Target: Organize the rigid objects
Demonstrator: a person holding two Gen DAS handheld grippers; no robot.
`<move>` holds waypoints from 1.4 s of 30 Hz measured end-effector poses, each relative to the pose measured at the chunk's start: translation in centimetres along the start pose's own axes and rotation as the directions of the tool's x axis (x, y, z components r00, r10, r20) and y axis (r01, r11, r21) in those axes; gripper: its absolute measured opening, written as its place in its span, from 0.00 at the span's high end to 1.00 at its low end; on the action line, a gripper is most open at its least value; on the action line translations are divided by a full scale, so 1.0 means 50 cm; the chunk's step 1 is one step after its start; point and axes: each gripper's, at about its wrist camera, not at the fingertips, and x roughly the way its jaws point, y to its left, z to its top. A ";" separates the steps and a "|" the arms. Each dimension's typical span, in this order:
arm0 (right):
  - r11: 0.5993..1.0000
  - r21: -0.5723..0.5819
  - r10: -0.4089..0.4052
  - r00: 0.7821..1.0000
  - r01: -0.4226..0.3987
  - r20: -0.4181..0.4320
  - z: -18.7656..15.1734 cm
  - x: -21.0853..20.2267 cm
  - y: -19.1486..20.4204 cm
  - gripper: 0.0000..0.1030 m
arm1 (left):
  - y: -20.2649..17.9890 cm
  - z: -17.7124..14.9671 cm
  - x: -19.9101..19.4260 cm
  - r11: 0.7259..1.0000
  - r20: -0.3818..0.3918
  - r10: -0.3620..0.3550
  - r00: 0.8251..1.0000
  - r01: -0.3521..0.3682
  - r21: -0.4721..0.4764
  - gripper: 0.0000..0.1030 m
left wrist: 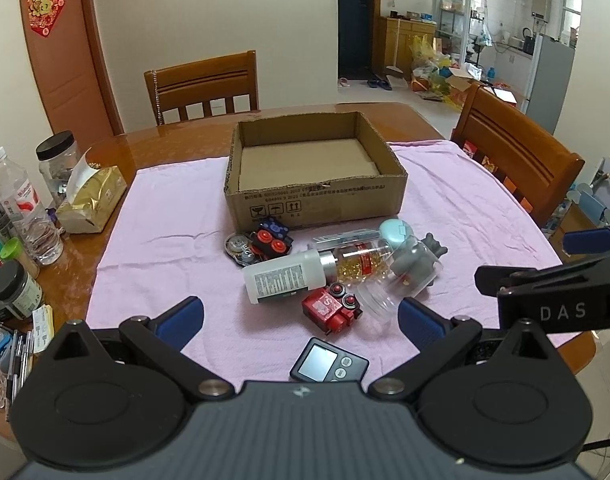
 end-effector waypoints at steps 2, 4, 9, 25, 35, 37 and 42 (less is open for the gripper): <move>1.000 -0.004 0.003 1.000 -0.003 0.005 -0.003 0.002 0.000 0.00 | 0.000 -0.004 0.002 1.000 0.008 -0.005 1.000 0.005 0.007 0.01; 1.000 -0.010 0.008 1.000 -0.008 0.014 -0.007 0.004 0.000 0.00 | -0.001 -0.007 0.006 1.000 0.010 -0.012 1.000 0.012 0.017 0.01; 0.999 -0.008 0.035 0.999 -0.035 0.020 -0.022 0.024 -0.006 0.00 | -0.006 -0.020 0.023 0.998 0.005 -0.026 1.000 0.026 0.050 0.01; 0.996 -0.005 0.086 0.996 -0.086 -0.032 -0.056 0.093 -0.040 0.00 | -0.027 -0.089 0.153 0.977 -0.101 -0.117 0.988 0.133 0.169 0.01; 0.997 0.022 0.071 0.995 -0.070 -0.064 -0.058 0.120 -0.047 0.00 | -0.019 -0.132 0.261 0.974 -0.208 -0.113 0.972 0.150 0.172 0.02; 0.998 0.026 0.067 0.995 -0.065 -0.069 -0.057 0.124 -0.049 0.00 | -0.014 -0.134 0.271 0.974 -0.208 -0.105 0.973 0.143 0.178 0.02; 0.997 0.030 0.068 0.995 -0.066 -0.079 -0.054 0.135 -0.047 0.00 | 0.007 -0.133 0.290 0.977 -0.215 -0.101 0.971 0.137 0.161 0.01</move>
